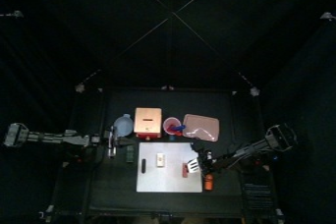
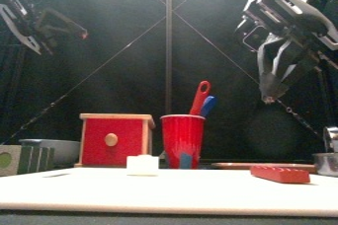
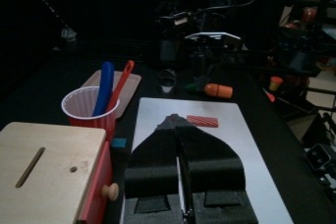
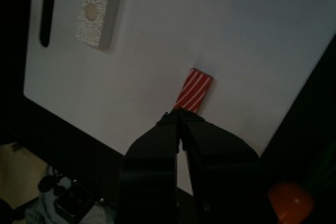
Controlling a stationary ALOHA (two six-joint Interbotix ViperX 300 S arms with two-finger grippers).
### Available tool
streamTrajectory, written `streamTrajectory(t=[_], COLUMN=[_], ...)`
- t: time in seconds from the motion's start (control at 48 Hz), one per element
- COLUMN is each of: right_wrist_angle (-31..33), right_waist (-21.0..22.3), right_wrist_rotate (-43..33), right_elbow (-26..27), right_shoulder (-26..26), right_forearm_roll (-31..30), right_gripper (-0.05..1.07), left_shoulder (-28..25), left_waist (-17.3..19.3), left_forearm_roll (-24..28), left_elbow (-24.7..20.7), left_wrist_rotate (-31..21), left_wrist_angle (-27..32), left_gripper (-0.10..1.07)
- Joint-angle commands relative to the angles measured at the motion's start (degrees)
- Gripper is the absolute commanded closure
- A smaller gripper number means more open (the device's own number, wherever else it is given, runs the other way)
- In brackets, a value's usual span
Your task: Put salmon on rice
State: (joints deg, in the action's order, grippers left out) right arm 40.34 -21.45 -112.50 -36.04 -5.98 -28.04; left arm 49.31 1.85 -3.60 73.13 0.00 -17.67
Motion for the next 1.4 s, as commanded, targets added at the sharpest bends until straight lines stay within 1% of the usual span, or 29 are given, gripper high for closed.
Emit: streamTrajectory(t=[0.0, 0.083, 0.167, 0.292, 0.646, 0.792, 0.854, 0.938, 1.021, 1.083, 1.125, 1.25, 1.375], right_wrist_angle=[2.4, 5.4, 6.1, 6.1, 6.6, 6.6, 6.6, 6.6, 6.6, 6.6, 6.5, 6.6, 6.7], right_waist=[-0.3, -0.9, -1.1, -1.3, -0.7, -0.7, -0.7, -0.7, -0.7, -0.7, -0.4, 0.9, 3.5], right_wrist_rotate=[0.0, 0.0, -0.2, -0.2, -0.3, -0.2, -0.2, -0.2, -0.1, 0.2, 0.5, 0.9, 0.8], right_elbow=[3.0, 4.6, 5.9, 7.4, 10.5, 11.1, 11.0, 10.8, 10.8, 11.0, 11.4, 13.6, 17.8], right_shoulder=[0.8, 3.4, 6.1, 9.4, 15.9, 17.0, 16.9, 16.9, 16.9, 16.9, 16.7, 15.9, 15.2], right_forearm_roll=[1.1, 2.2, 2.8, 4.0, 4.8, 6.0, 6.3, 6.7, 7.0, 6.8, 6.6, 4.7, 2.3], right_gripper=[0.42, 0.31, 0.22, 0.15, 0.15, 0.16, 0.19, 0.28, 0.4, 0.46, 0.47, 0.48, 0.47], left_shoulder=[-0.2, -0.2, -0.2, -0.2, -0.2, -0.2, -0.2, -0.2, -0.2, -0.2, -0.2, -0.2, -0.2], left_waist=[0.4, 1.2, 1.5, 1.6, 1.7, 1.7, 1.7, 1.7, 1.7, 1.7, 1.7, 1.7, 1.7], left_forearm_roll=[0.0, 0.0, 0.0, -0.1, -0.1, -0.1, -0.1, 0.0, 0.0, -0.1, 0.0, -0.1, -0.4], left_elbow=[-0.3, -0.1, 0.1, 0.3, 0.5, 0.6, 0.6, 0.6, 0.6, 0.7, 0.6, 0.7, 0.8], left_wrist_rotate=[0.0, 0.1, 0.1, -0.1, 0.1, 0.1, 0.1, 0.1, 0.1, 0.1, 0.0, 0.0, 0.0], left_wrist_angle=[-0.1, 0.0, 0.2, 0.3, 0.3, 0.3, 0.3, 0.3, 0.3, 0.3, 0.3, 0.3, 0.4], left_gripper=[0.99, 0.99, 0.99, 0.99, 0.99, 0.99, 0.99, 0.99, 0.99, 0.99, 0.99, 0.99, 0.99])
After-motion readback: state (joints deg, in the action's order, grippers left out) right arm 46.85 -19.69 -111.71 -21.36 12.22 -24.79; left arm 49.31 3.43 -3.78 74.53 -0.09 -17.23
